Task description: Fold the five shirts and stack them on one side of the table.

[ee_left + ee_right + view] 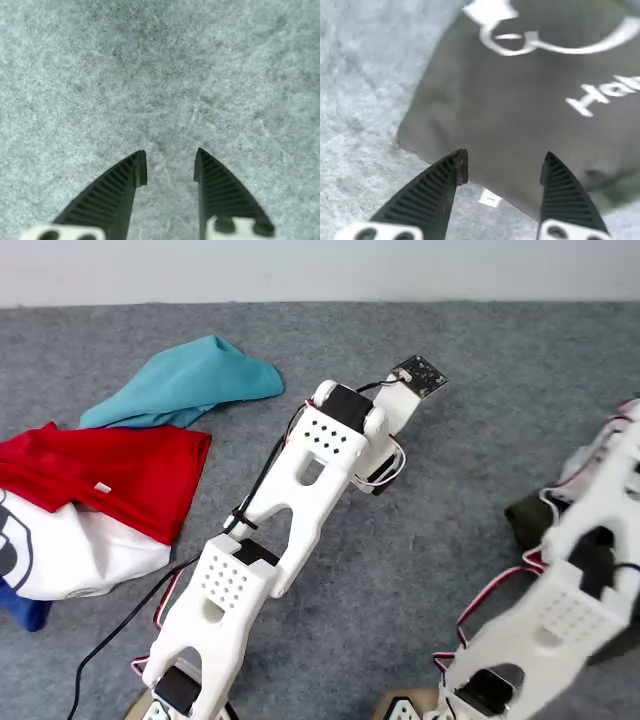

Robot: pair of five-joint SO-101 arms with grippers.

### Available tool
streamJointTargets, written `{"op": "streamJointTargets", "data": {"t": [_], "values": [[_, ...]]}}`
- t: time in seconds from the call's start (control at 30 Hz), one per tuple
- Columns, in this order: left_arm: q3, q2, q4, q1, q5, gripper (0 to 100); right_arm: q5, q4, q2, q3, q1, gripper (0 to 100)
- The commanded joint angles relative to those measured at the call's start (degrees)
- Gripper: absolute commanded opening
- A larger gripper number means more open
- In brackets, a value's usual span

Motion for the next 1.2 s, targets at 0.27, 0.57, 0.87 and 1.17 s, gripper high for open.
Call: {"op": "streamJointTargets", "data": {"t": [0.27,0.57,0.87,1.17], "values": [[-1.54,-1.49,1.41,-3.08,0.09,16,-0.35,-5.23,14.2,-2.37,-5.32,23.8],[-1.45,-1.05,1.41,-3.16,0.09,16,-0.18,-1.45,9.1,-2.64,-5.32,23.8],[-1.45,-0.97,1.41,-3.08,0.09,16,-0.18,3.03,-1.8,-2.37,-8.92,23.8],[-1.45,-1.23,1.41,-3.16,0.09,16,-0.44,-0.66,1.71,-2.37,-13.32,23.7]]}}
